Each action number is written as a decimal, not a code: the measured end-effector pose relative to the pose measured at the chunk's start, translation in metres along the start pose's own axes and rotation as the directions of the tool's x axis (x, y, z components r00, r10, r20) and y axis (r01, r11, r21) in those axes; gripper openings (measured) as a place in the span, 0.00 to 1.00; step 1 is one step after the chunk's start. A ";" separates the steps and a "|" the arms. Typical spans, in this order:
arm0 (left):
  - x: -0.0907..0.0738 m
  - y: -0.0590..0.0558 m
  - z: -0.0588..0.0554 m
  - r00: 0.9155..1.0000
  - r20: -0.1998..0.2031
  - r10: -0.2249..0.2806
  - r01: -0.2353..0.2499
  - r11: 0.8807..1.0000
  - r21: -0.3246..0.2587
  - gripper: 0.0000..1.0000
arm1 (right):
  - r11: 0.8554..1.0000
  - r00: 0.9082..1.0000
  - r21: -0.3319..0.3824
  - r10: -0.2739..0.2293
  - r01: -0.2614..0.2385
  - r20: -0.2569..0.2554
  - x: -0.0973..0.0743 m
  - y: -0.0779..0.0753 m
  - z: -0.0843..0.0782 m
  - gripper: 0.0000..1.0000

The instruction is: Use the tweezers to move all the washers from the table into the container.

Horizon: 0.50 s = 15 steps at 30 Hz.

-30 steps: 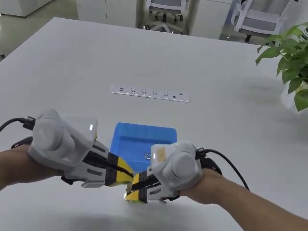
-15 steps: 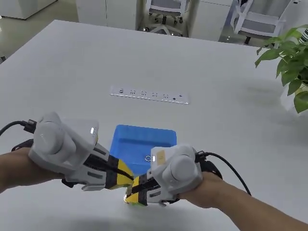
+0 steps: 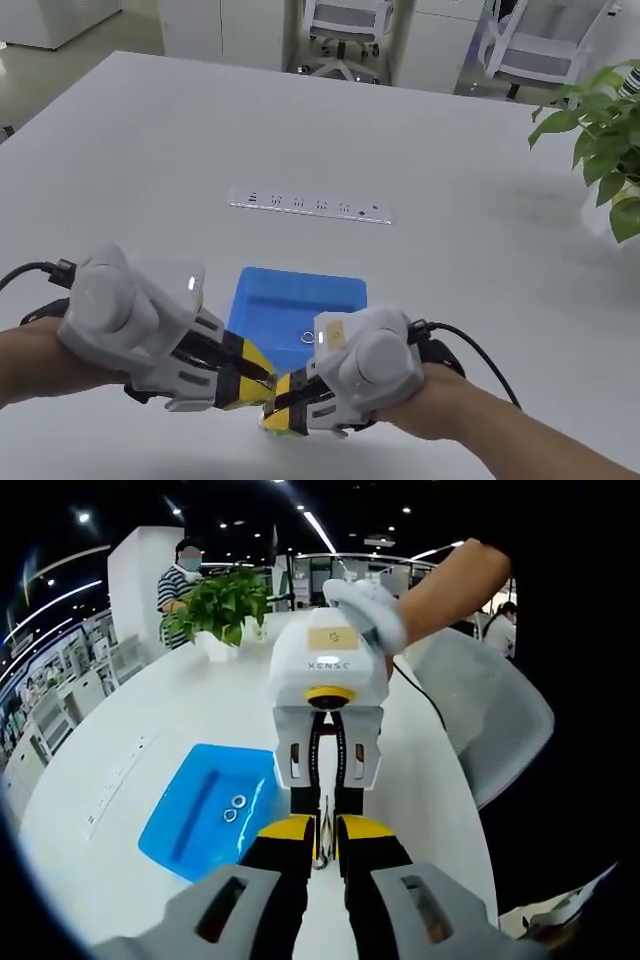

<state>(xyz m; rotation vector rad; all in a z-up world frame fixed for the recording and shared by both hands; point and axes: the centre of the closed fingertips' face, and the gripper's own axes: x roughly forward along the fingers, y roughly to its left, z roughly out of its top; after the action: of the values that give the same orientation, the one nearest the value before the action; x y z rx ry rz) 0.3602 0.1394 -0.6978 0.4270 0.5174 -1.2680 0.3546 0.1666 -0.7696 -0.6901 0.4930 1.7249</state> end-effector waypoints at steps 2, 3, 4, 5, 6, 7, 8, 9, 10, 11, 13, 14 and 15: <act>-0.002 0.001 -0.001 1.000 0.002 0.004 -0.004 1.000 -0.013 0.18 | 1.000 1.000 -0.002 0.001 -0.001 0.000 -0.001 0.001 0.001 0.09; -0.003 0.002 -0.002 1.000 0.003 0.006 -0.006 1.000 -0.018 0.21 | 1.000 1.000 -0.002 0.001 -0.001 0.001 -0.002 0.001 0.002 0.09; -0.004 0.003 -0.002 1.000 0.007 0.014 -0.013 1.000 -0.023 0.23 | 1.000 1.000 -0.002 0.002 -0.002 0.002 -0.003 0.001 0.003 0.09; -0.004 0.004 -0.002 1.000 0.009 0.018 -0.018 0.999 -0.027 0.26 | 1.000 1.000 -0.003 0.000 0.000 0.004 -0.004 0.001 0.004 0.09; -0.005 0.004 -0.003 1.000 0.013 0.024 -0.024 0.999 -0.033 0.28 | 1.000 1.000 -0.004 0.000 0.000 0.004 -0.005 0.001 0.005 0.09; -0.005 0.004 -0.003 1.000 0.014 0.027 -0.026 0.999 -0.041 0.29 | 1.000 1.000 -0.005 0.000 0.000 0.005 -0.006 0.001 0.005 0.09; -0.006 0.004 -0.004 0.999 0.015 0.029 -0.028 0.998 -0.050 0.31 | 1.000 1.000 -0.008 -0.001 0.001 0.006 -0.007 0.001 0.006 0.09; -0.006 0.004 -0.005 0.999 0.015 0.029 -0.029 0.998 -0.054 0.32 | 1.000 1.000 -0.008 0.000 0.000 0.006 -0.008 0.002 0.007 0.09; -0.006 0.003 -0.006 0.999 0.016 0.030 -0.029 0.998 -0.060 0.33 | 1.000 1.000 -0.009 0.000 0.000 0.006 -0.009 0.002 0.008 0.09; -0.007 0.002 -0.007 0.999 0.015 0.034 -0.033 0.997 -0.072 0.35 | 1.000 1.000 -0.011 -0.002 0.002 0.007 -0.010 0.002 0.009 0.09; -0.007 0.002 -0.010 0.999 0.018 0.044 -0.042 0.996 -0.081 0.39 | 1.000 1.000 -0.013 -0.001 0.001 0.007 -0.012 0.002 0.011 0.09; -0.008 0.002 -0.011 0.999 0.019 0.050 -0.048 0.995 -0.085 0.41 | 1.000 1.000 -0.016 0.002 -0.002 0.006 -0.013 0.002 0.011 0.09; -0.008 0.001 -0.011 0.998 0.024 0.056 -0.054 0.994 -0.096 0.42 | 1.000 1.000 -0.019 0.002 -0.001 0.003 -0.015 0.002 0.012 0.09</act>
<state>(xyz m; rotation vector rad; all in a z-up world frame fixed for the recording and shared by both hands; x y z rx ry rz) 0.3582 0.1520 -0.7020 0.3414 0.5381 -1.1892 0.3532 0.1632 -0.7508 -0.7011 0.4755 1.7339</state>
